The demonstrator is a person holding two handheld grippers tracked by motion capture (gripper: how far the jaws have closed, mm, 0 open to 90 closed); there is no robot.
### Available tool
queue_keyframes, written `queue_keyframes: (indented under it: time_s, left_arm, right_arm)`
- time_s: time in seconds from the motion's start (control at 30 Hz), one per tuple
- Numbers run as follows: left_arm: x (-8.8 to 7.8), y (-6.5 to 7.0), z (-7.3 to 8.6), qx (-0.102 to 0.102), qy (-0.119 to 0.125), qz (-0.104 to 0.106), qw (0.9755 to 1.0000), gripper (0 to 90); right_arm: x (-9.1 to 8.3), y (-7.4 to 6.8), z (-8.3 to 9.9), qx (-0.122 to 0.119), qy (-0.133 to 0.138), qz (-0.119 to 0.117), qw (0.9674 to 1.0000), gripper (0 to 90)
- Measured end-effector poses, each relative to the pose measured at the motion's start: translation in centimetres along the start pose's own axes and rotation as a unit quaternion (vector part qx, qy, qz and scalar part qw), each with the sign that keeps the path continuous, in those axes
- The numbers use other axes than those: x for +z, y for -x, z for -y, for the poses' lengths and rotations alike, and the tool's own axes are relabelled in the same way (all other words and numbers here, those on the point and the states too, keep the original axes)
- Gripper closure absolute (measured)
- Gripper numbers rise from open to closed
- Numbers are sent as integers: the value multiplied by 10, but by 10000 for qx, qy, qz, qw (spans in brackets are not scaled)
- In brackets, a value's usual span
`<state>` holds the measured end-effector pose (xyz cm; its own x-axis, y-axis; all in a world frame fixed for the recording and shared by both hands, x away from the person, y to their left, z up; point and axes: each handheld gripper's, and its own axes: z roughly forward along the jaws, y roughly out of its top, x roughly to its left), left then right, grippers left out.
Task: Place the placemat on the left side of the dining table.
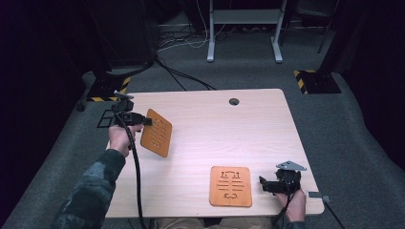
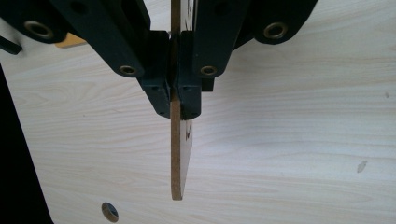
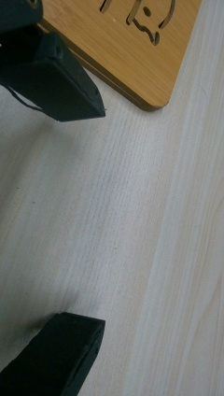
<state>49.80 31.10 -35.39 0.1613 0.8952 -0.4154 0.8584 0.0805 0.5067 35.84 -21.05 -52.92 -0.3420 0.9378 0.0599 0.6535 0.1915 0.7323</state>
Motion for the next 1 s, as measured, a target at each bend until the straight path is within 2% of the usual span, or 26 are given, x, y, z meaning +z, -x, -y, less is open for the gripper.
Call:
queue_keyframes:
  time_s: [0.4, 0.43, 0.6, 0.7, 0.77, 1.0]
  left_arm:
    - [3, -12, -6, -54, -76, -256, 9996, 866]
    - [4, -13, -6, -137, -44, -282, 9995, 866]
    - [8, -18, -10, -83, -105, -450, 9989, 866]
    - [10, -21, -11, -113, -131, -477, 9987, 866]
    - [10, -25, -12, -58, -170, -494, 9986, 865]
    - [14, -34, -15, -106, -254, -639, 9976, 865]
  right_arm:
    - [0, 0, 0, -10, -2, 15, 10000, 3]
    - [0, 0, 0, -5, -4, 14, 10000, 3]
    - [0, 0, 0, 0, -4, 21, 10000, 4]
    - [0, 0, 0, -10, -2, 20, 10000, 3]
    - [0, 0, 0, -1, -4, 21, 10000, 3]
    - [0, 0, 0, -16, -10, 22, 10000, 4]
